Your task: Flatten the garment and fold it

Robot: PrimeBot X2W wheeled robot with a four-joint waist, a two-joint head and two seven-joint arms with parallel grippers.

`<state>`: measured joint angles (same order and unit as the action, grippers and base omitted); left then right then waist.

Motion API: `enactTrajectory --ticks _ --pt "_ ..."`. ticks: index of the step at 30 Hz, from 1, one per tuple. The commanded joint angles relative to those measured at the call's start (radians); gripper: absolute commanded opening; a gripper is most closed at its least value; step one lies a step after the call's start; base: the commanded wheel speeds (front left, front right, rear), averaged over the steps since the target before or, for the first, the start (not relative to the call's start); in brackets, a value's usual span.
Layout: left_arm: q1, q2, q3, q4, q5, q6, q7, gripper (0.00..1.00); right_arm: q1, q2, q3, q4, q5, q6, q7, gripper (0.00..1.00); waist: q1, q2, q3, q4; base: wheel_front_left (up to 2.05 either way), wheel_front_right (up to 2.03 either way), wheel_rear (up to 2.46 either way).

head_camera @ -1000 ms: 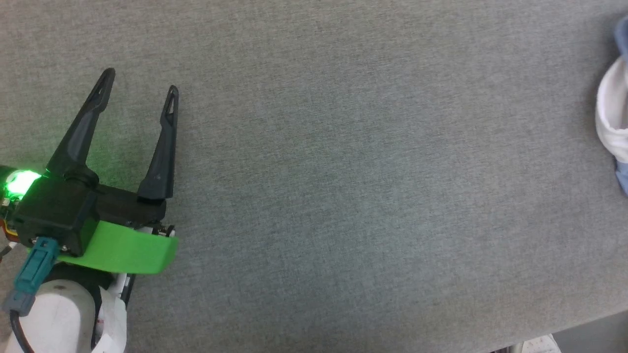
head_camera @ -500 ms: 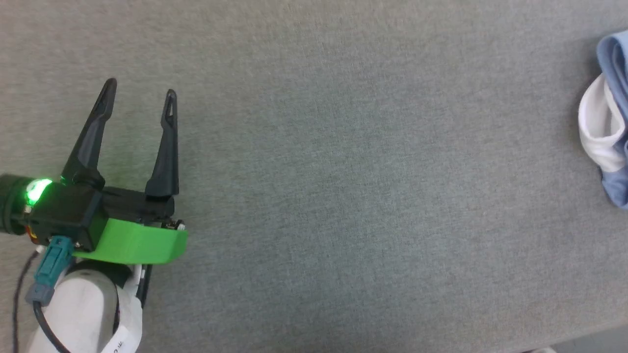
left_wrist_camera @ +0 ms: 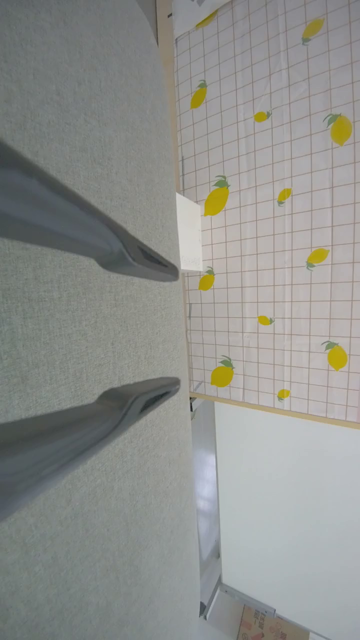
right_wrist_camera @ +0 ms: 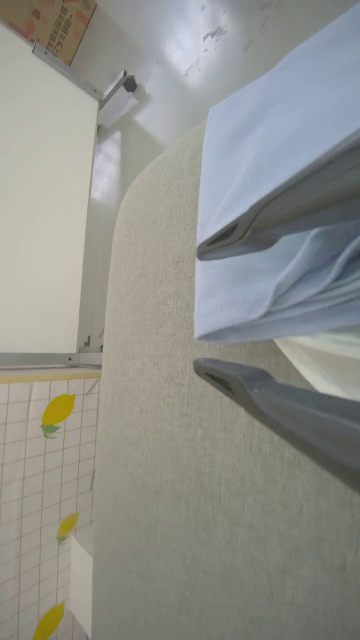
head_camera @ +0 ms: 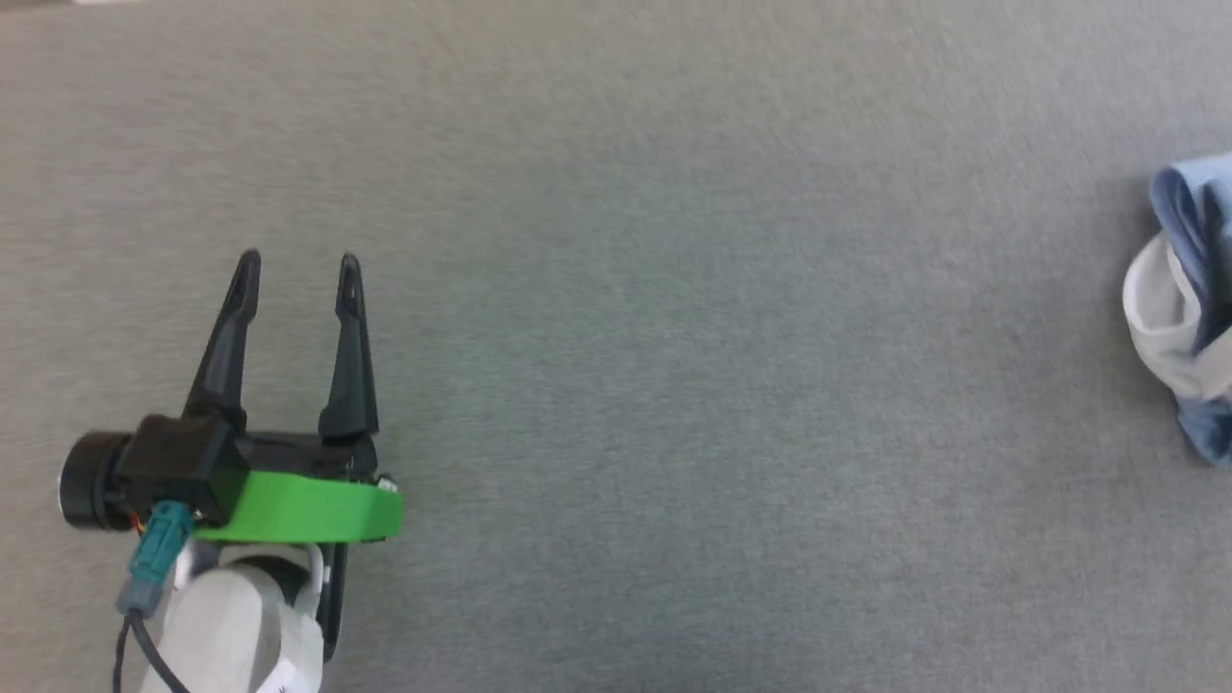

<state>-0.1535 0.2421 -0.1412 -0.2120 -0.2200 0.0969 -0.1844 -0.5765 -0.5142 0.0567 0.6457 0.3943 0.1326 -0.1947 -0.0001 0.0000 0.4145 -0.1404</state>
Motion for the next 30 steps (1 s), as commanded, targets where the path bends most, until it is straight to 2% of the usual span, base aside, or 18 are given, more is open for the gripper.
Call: enactTrajectory --ticks 1,9,15,19,22,30 --pt "0.014 -0.006 0.002 0.009 -0.002 0.006 -0.013 1.0 0.043 0.032 -0.016 -0.041 -0.015 -0.002 -0.01 1.0 0.0001 0.0 -0.08 0.07 0.0 0.0 0.0" --pt "0.059 -0.032 0.009 0.061 0.0 0.034 -0.055 1.0 0.296 0.254 -0.154 -0.325 -0.166 -0.002 -0.016 1.0 0.0001 0.0 -0.172 0.128 0.0 0.0 0.0" --pt "0.093 -0.041 0.003 0.103 0.011 0.037 -0.07 1.0 0.434 0.401 -0.2 -0.504 -0.281 -0.002 -0.004 1.0 0.0001 0.0 -0.24 0.148 0.0 0.0 0.0" --pt "0.129 -0.048 0.003 0.126 0.007 0.033 -0.074 1.0 0.483 0.45 -0.229 -0.571 -0.319 -0.002 -0.015 1.0 0.0001 0.0 -0.286 0.148 0.0 0.0 0.0" --pt "0.153 -0.051 -0.004 0.146 0.003 0.022 -0.076 1.0 0.513 0.462 -0.246 -0.601 -0.342 -0.002 -0.016 1.0 0.0001 0.0 -0.31 0.148 0.0 0.0 0.0" --pt "0.19 -0.077 -0.023 0.196 -0.008 -0.017 -0.077 1.0 0.551 0.464 -0.269 -0.536 -0.332 -0.002 -0.022 1.0 0.0001 0.0 -0.353 0.131 0.0 0.0 0.0"
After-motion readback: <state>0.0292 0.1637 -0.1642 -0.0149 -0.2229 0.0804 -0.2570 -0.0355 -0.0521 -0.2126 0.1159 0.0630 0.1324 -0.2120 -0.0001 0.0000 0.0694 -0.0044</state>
